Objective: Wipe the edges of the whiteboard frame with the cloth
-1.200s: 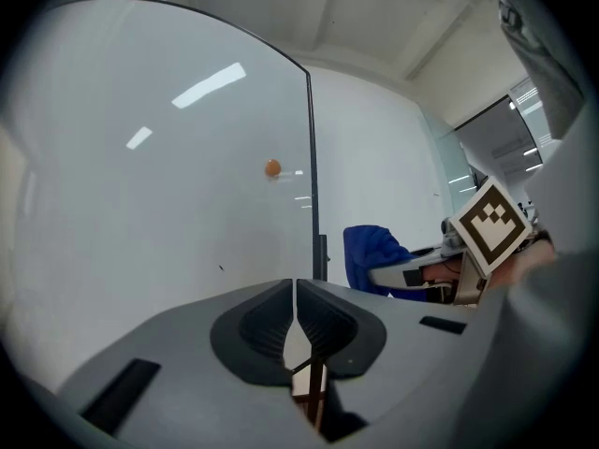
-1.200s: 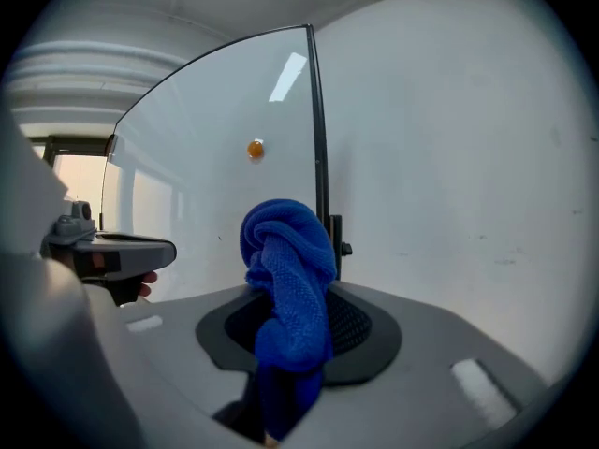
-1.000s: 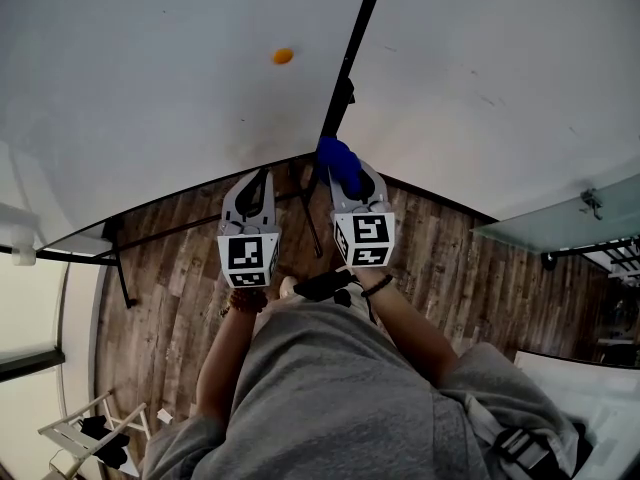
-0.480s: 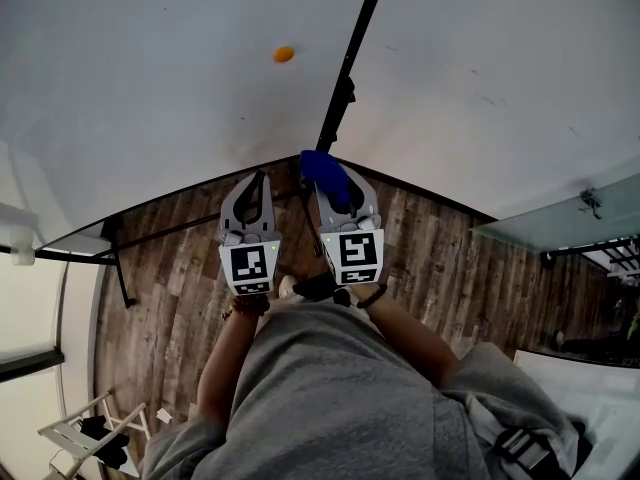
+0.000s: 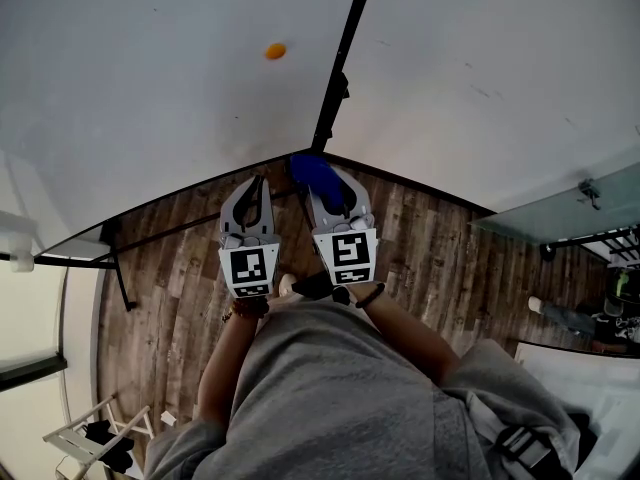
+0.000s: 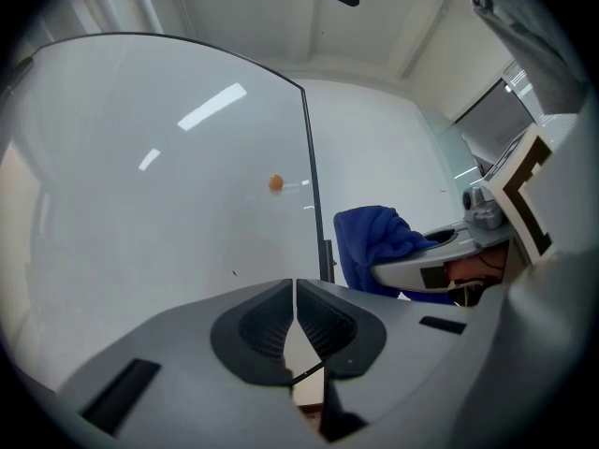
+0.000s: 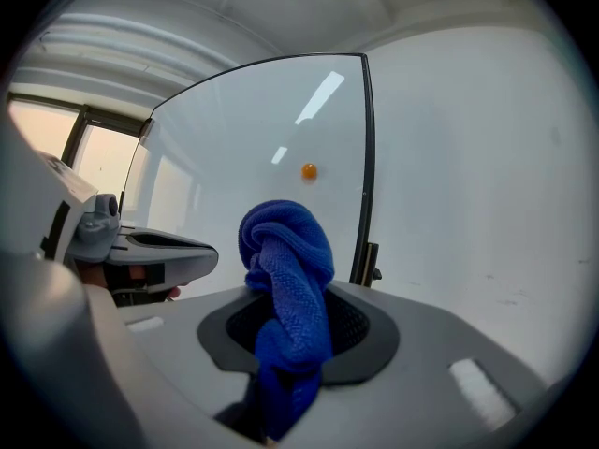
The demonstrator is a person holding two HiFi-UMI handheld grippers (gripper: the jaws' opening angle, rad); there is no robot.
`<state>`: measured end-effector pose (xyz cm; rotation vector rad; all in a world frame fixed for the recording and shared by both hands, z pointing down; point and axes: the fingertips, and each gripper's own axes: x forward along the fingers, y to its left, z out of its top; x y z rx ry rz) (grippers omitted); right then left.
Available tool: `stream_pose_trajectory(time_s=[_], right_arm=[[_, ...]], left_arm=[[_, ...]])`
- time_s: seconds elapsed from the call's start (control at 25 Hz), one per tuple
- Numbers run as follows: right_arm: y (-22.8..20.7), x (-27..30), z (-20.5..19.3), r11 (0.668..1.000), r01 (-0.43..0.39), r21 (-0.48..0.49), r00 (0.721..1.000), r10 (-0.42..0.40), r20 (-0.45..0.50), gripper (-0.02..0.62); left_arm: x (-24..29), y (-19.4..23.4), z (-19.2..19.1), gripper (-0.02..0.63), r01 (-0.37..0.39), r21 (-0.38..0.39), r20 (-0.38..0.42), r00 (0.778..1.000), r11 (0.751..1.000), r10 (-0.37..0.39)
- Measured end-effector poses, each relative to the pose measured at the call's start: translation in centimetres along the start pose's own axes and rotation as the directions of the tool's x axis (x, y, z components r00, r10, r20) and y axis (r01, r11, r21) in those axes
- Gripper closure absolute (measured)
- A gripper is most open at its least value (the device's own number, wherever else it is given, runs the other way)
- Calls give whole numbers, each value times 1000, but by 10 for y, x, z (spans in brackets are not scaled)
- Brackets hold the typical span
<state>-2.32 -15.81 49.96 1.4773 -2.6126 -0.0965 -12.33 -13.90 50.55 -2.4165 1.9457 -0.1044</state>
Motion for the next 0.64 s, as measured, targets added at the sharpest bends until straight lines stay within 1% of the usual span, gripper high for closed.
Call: stream_pose_trajectory(time_s=[0.36, 0.64], right_arm=[[-4, -2, -6, 1000, 16, 8, 1000, -16, -19, 479], [-2, 5, -9, 1000, 15, 5, 1000, -15, -28, 479]], left_arm=[[1, -3, -2, 586, 11, 4, -4, 1000, 1000, -11], [4, 3, -5, 586, 9, 4, -3, 1000, 1000, -9]])
